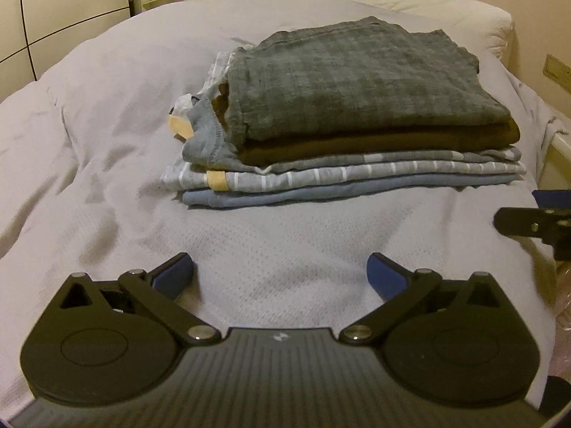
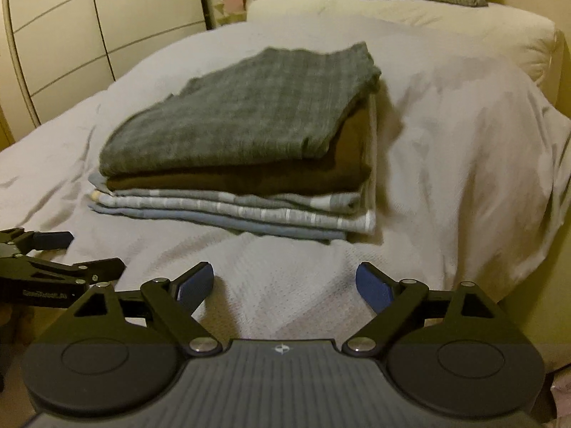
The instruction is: Fold clothes
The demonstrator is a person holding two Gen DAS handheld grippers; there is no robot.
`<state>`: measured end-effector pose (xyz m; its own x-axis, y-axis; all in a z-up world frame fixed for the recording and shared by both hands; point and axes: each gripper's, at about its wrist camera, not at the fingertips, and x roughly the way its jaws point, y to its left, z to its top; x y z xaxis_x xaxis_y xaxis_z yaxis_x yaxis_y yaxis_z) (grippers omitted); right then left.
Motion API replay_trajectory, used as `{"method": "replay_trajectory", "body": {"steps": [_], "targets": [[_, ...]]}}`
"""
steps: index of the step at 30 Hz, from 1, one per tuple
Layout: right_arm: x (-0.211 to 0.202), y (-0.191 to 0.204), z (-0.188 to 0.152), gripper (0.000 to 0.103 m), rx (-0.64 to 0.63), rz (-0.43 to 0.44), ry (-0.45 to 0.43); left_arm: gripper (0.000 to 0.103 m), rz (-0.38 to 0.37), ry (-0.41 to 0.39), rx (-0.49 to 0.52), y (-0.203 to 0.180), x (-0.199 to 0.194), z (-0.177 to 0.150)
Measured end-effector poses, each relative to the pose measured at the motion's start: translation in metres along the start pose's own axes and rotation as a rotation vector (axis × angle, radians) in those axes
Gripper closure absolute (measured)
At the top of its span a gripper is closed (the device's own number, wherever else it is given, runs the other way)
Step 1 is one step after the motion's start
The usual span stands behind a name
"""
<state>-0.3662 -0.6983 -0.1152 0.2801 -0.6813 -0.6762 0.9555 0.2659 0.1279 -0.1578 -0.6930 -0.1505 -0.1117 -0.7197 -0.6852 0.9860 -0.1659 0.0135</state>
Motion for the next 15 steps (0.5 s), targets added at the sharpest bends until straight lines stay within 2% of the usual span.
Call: {"method": "replay_trajectory", "body": {"steps": [6,8,15], "targets": [[0.016,0.005,-0.001,0.011,0.019,-0.05,0.0,0.0,-0.019,-0.024,0.038,-0.001,0.002,-0.001],[0.019,0.009,-0.003,0.0,0.016,-0.065,0.005,0.0,-0.032,-0.025,0.017,0.002,0.003,-0.002],[0.022,0.017,-0.01,0.0,0.012,-0.101,-0.01,0.0,-0.032,-0.018,-0.013,0.004,0.002,-0.002]]}}
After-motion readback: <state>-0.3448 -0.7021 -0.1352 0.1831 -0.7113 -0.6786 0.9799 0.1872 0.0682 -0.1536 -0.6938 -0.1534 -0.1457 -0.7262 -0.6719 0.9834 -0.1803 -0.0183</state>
